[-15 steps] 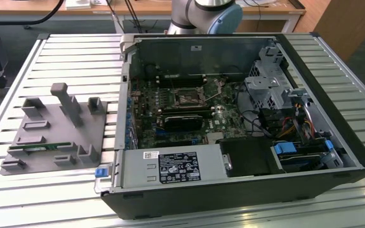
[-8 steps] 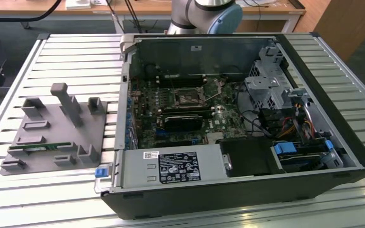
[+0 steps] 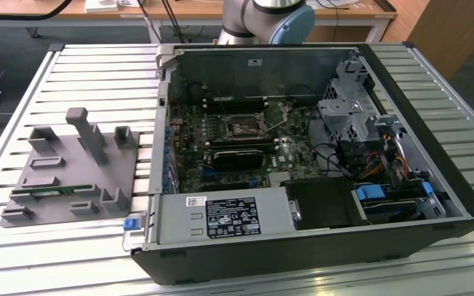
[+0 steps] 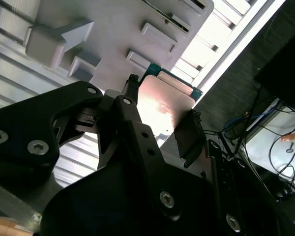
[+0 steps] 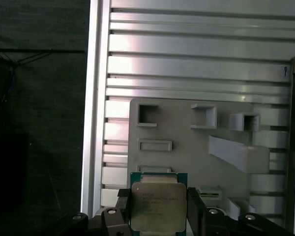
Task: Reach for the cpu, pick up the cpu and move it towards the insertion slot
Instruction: 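Pick up the cpu and move it towards the insertion slot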
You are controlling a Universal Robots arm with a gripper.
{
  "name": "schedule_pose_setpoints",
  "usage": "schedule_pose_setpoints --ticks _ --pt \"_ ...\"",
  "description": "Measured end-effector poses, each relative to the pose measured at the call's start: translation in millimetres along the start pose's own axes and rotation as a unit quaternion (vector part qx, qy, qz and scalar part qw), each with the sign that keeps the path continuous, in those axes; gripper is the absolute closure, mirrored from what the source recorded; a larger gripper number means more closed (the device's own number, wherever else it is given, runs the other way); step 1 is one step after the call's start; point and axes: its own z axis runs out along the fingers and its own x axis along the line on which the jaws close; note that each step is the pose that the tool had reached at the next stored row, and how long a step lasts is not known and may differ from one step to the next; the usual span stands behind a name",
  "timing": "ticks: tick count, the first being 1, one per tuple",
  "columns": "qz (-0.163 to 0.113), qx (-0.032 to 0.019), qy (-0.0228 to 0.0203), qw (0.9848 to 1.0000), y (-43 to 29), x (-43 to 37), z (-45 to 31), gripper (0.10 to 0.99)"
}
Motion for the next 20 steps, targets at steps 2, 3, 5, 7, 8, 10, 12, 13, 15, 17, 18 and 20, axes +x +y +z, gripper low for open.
schedule_pose_setpoints --ticks 2,3,5,7,8,10,12,13,15,17,18,20 --pt "0.0 0.0 0.0 1.0 0.1 0.0 -3.4 0.545" --pt "0.0 0.0 0.0 1.0 0.1 0.0 -5.3 0.545" --pt "0.0 0.0 0.0 1.0 0.2 0.1 -9.6 0.545" --pt "0.0 0.0 0.0 1.0 0.2 0.1 -15.1 0.545" --pt "0.0 0.0 0.0 1.0 0.3 0.1 -18.2 0.545" --pt "0.0 0.0 0.0 1.0 0.3 0.2 -24.5 0.545" --pt "0.0 0.0 -0.0001 1.0 0.4 0.2 -31.3 0.545" --pt "0.0 0.0 0.0 1.0 0.5 0.2 -34.9 0.545" --pt "0.0 0.0 0.0 1.0 0.6 0.3 -42.1 0.545" --pt "0.0 0.0 0.0 1.0 0.8 0.3 -50.1 0.545" --pt "0.0 0.0 0.0 1.0 0.8 0.4 -54.3 0.545" --pt "0.0 0.0 0.0 1.0 0.9 0.4 -61.5 0.545"
